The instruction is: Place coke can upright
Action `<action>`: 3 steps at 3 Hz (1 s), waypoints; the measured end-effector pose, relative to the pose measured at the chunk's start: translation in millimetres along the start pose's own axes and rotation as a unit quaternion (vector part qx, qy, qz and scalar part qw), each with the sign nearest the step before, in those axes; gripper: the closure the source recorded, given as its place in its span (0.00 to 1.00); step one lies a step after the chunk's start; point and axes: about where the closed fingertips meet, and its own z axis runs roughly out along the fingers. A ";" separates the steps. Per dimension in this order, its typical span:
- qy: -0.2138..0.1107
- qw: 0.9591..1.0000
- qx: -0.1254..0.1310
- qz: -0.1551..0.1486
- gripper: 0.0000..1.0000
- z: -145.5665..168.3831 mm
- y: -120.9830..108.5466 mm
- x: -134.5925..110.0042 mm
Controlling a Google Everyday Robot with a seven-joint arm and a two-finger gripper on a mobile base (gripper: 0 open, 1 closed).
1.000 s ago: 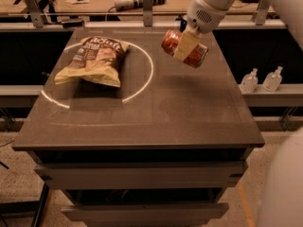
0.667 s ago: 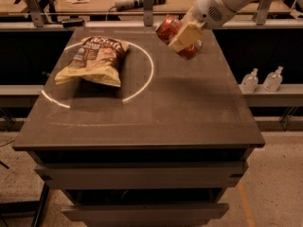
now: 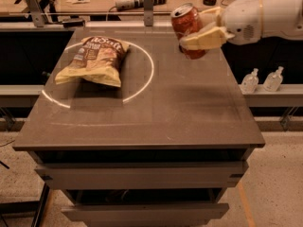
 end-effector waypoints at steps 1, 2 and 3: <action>-0.073 0.997 0.006 0.029 1.00 -33.5 14.7 13.4; -0.114 0.992 0.009 0.060 1.00 -45.7 24.0 36.8; -0.148 0.986 0.003 0.077 1.00 -41.2 27.6 56.4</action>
Offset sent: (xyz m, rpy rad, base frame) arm -0.0468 -0.0772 -0.0496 0.3750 0.0885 -0.0477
